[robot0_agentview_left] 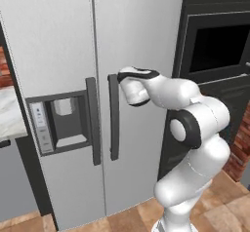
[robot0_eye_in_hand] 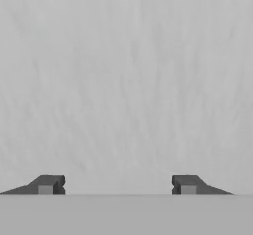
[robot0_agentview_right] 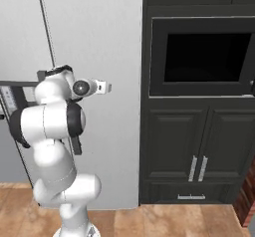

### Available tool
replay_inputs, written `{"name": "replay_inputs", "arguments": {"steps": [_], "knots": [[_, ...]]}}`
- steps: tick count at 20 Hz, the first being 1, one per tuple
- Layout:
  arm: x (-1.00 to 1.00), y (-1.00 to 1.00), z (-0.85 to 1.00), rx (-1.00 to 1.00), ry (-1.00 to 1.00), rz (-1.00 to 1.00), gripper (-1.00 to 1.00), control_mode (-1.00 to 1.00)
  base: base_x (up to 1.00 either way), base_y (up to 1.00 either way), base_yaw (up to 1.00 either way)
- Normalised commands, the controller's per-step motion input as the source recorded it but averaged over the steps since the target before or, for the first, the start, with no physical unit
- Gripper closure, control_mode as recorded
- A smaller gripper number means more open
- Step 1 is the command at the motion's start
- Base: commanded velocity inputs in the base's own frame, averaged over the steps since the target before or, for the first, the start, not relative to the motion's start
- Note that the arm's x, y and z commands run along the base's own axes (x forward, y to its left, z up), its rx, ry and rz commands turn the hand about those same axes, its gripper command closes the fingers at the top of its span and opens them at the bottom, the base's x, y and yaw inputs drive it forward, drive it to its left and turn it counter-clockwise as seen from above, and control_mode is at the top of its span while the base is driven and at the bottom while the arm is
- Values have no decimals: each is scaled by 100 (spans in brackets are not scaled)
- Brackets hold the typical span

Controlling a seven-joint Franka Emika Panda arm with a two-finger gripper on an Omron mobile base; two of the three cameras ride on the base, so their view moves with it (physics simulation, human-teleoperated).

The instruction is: Place the onion in the correct fridge rack based on whether it is a fruit or vegetable. Finally, close the fridge door.

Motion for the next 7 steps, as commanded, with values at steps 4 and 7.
{"name": "replay_inputs", "arguments": {"steps": [4, 7], "knots": [[-81, -18, 33, 0, 0, -37, -100, -100, 0, 0, 0], [-100, -50, 55, 0, 0, -37, -100, -100, 0, 0, 0]]}}
